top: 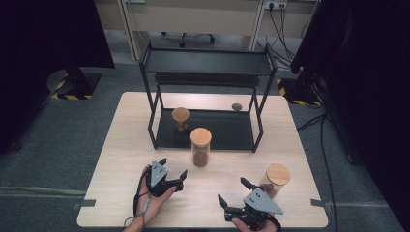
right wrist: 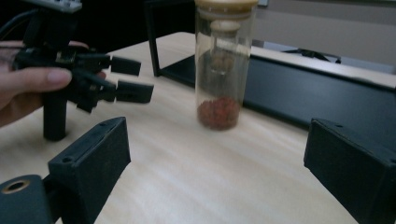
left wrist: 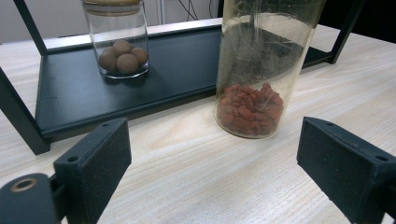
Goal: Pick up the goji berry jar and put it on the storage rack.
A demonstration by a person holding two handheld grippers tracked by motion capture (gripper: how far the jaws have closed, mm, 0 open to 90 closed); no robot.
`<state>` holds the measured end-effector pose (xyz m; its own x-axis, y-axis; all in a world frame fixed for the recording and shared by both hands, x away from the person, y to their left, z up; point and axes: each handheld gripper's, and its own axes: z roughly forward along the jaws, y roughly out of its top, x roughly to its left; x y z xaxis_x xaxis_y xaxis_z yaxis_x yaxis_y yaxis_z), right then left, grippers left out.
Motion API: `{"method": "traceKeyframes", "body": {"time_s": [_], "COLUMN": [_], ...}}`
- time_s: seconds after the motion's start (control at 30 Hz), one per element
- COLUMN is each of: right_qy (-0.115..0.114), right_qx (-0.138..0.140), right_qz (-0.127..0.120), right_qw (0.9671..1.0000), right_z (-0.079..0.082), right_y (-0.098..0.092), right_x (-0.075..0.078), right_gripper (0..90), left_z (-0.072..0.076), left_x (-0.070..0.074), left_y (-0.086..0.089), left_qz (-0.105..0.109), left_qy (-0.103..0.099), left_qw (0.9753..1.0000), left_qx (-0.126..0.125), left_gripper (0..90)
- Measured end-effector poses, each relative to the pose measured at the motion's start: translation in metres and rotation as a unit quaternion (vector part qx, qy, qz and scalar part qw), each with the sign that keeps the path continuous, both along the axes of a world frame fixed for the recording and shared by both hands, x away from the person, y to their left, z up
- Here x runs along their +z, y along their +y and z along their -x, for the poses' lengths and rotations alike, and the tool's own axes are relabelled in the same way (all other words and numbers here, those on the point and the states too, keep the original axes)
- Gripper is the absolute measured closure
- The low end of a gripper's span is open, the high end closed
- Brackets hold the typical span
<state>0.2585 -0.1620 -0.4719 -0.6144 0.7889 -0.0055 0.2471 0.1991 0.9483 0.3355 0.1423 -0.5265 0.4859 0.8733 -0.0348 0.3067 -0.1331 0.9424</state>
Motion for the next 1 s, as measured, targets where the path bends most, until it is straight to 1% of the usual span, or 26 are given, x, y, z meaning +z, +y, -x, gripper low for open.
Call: {"method": "traceKeyframes", "body": {"time_s": [0.2, 0.23, 0.27, 0.3, 0.33, 0.37, 0.4, 0.53, 0.6, 0.63, 0.67, 0.7, 1.0], "right_qy": [-0.011, -0.011, -0.011, -0.013, -0.013, -0.017, -0.017, -0.021, -0.022, -0.022, -0.02, -0.02, -0.021], "right_qx": [0.003, 0.003, 0.002, 0.001, 0.001, 0.0, 0.0, -0.003, -0.003, -0.003, -0.002, -0.002, 0.005], "right_qz": [0.001, 0.001, 0.0, -0.001, -0.001, 0.001, 0.001, 0.0, -0.001, -0.001, -0.002, -0.002, -0.011], "right_qw": [0.9999, 0.9999, 0.9999, 0.9999, 0.9999, 0.9999, 0.9999, 0.9998, 0.9998, 0.9998, 0.9998, 0.9998, 0.9997], "right_z": [-0.028, -0.028, -0.032, -0.04, -0.04, -0.046, -0.046, -0.061, -0.066, -0.066, -0.072, -0.072, -0.094], "right_y": [0.014, 0.014, 0.016, 0.019, 0.019, 0.021, 0.021, 0.025, 0.027, 0.027, 0.03, 0.03, 0.048], "right_x": [0.011, 0.011, 0.013, 0.015, 0.015, 0.017, 0.017, 0.019, 0.019, 0.019, 0.019, 0.019, 0.018], "right_gripper": [7.4, 7.4, 7.4, 7.4, 7.4, 7.5, 7.5, 7.4, 7.4, 7.4, 7.5, 7.5, 7.6], "left_z": [0.0, 0.0, 0.0, 0.0, 0.0, 0.0, 0.0, 0.0, 0.0, 0.0, 0.0, 0.0, 0.0], "left_x": [0.0, 0.0, 0.0, 0.0, 0.0, 0.0, 0.0, 0.0, 0.0, 0.0, 0.0, 0.0, 0.0], "left_y": [0.0, 0.0, 0.0, 0.0, 0.0, 0.0, 0.0, 0.0, 0.0, 0.0, 0.0, 0.0, 0.0], "left_qz": [0.0, 0.0, 0.0, 0.0, 0.0, -0.001, -0.001, -0.002, -0.001, -0.001, -0.001, -0.001, -0.001], "left_qy": [-0.001, -0.001, -0.001, 0.0, 0.0, -0.001, -0.001, -0.002, -0.001, -0.001, -0.001, -0.001, -0.002], "left_qw": [1.0, 1.0, 1.0, 1.0, 1.0, 1.0, 1.0, 1.0, 1.0, 1.0, 1.0, 1.0, 1.0], "left_qx": [0.0, 0.0, 0.0, 0.0, 0.0, -0.002, -0.002, -0.002, -0.001, -0.001, -0.001, -0.001, -0.002], "left_gripper": [9.8, 9.8, 9.8, 9.8, 9.8, 9.8, 9.8, 9.8, 9.8, 9.8, 9.8, 9.8, 9.8]}}
